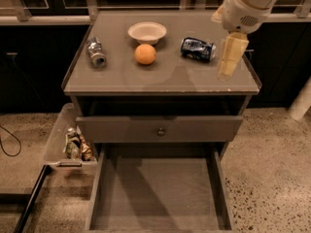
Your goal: Place pepsi can into middle drawer
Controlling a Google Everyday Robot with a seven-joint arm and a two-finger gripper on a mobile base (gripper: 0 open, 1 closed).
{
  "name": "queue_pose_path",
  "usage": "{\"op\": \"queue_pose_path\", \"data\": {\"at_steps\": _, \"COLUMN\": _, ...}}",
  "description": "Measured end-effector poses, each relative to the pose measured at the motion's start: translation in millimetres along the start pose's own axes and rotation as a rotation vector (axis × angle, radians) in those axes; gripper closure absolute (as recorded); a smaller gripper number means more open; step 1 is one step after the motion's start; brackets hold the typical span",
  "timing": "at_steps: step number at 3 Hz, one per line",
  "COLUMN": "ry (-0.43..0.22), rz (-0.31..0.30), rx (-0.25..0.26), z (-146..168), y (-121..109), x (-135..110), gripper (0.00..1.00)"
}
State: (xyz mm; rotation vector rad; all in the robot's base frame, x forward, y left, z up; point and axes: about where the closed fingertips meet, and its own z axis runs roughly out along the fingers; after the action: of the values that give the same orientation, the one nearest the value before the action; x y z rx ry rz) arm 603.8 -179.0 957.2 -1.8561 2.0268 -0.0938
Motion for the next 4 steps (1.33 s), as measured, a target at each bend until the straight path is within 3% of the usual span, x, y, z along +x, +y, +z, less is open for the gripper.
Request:
{"op": "queue_pose_path", "data": {"at_steps": 1, "ry": -0.022, "rz": 0.060, "rx": 0.037, "z": 11.3, "y": -11.5, "x": 9.3, "gripper": 0.00}}
{"op": "queue_pose_path", "data": {"at_steps": 2, "ry": -0.120, "rz": 0.135, "rx": 0.110, "z": 31.1, "y": -39.0, "x": 28.0, "gripper": 0.00}}
{"op": "queue_pose_path", "data": {"at_steps": 4, "ry": -0.418, "rz": 0.285, "rx": 0.260, "z": 79.9, "y": -95.5, "x": 63.9, "gripper": 0.00}}
